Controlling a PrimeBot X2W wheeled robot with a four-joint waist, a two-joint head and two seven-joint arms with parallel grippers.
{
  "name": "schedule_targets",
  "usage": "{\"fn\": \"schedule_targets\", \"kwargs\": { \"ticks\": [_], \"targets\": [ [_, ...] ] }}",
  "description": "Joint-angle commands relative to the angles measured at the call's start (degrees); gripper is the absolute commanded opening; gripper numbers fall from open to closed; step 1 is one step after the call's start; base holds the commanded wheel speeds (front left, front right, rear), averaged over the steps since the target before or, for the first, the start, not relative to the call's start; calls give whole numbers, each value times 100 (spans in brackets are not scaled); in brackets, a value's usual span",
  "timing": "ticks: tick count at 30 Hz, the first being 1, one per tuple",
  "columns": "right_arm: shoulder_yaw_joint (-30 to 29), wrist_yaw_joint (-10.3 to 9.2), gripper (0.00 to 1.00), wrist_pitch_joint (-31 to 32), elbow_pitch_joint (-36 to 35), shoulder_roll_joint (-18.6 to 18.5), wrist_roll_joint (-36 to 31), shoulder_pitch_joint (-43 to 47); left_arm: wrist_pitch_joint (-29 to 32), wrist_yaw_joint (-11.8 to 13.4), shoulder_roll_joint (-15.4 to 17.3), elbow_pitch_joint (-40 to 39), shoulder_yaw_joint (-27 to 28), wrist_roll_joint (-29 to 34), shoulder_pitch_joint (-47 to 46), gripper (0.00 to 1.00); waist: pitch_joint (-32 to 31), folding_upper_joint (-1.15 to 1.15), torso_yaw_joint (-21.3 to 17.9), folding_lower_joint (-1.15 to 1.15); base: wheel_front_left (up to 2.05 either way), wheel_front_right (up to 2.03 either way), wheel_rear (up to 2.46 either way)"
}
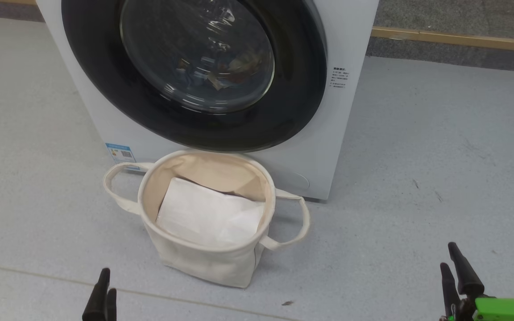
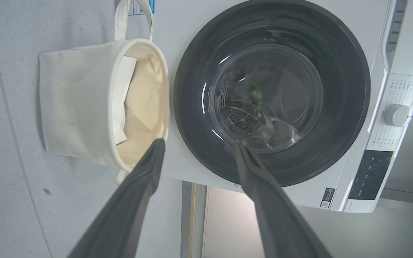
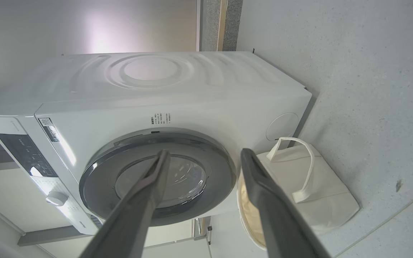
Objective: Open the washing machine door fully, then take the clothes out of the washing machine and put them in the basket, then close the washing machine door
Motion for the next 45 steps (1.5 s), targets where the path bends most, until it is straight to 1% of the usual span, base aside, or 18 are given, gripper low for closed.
{"fn": "schedule_targets", "kwargs": {
  "ticks": [1, 7, 13, 17, 22, 25, 29, 30, 36, 45],
  "targets": [
    [-1, 0, 100, -87, -244, -26, -144, -288, -58, 8, 31, -239, 27, 111, -270, 100, -1, 0, 4, -1, 0, 0, 0],
    [-22, 0, 100, -188, -311, -29, -350, -361, -159, 48, 33, -340, 121, 288, -301, 100, -9, 0, 17, -1, 0, 0, 0],
    [-92, 0, 100, -288, -401, -32, -663, -452, -259, 104, 35, -522, 202, 639, -334, 100, -19, 0, 32, -1, 0, 0, 0],
    [-111, 0, 100, -355, -504, -34, -971, -525, -326, 163, 37, -634, 234, 725, -353, 100, -26, 0, 38, -1, 0, 0, 0],
    [-61, 0, 100, -439, -644, -37, -1456, -600, -410, 190, 39, -841, 243, 1120, -378, 100, -45, 0, 44, -1, 0, 0, 0],
    [-8, 0, 100, -489, -724, -39, -1747, -645, -460, 242, 40, -948, 237, 1119, -398, 100, -61, 0, 47, -1, 0, 0, 0],
    [69, 0, 100, -556, -825, -41, -2199, -707, -527, 273, 42, -1123, 228, 1365, -416, 100, -81, 0, 49, -1, 0, 0, 0],
    [69, 0, 100, -556, -825, -41, -2199, -707, -527, 273, 42, -1123, 228, 1365, -416, 100, -81, 0, 49, -1, 0, 0, 0],
    [145, 0, 100, -657, -984, -47, -2716, -833, -628, 283, 44, -1420, 151, 2052, -447, 100, -103, 0, 58, -1, 0, 0, 0],
    [314, 1, 100, -807, -1301, -146, -3558, -996, -778, 273, 48, -1795, -136, 3483, -542, 100, -90, 0, 92, -1, 0, 0, 0]
  ]
}}
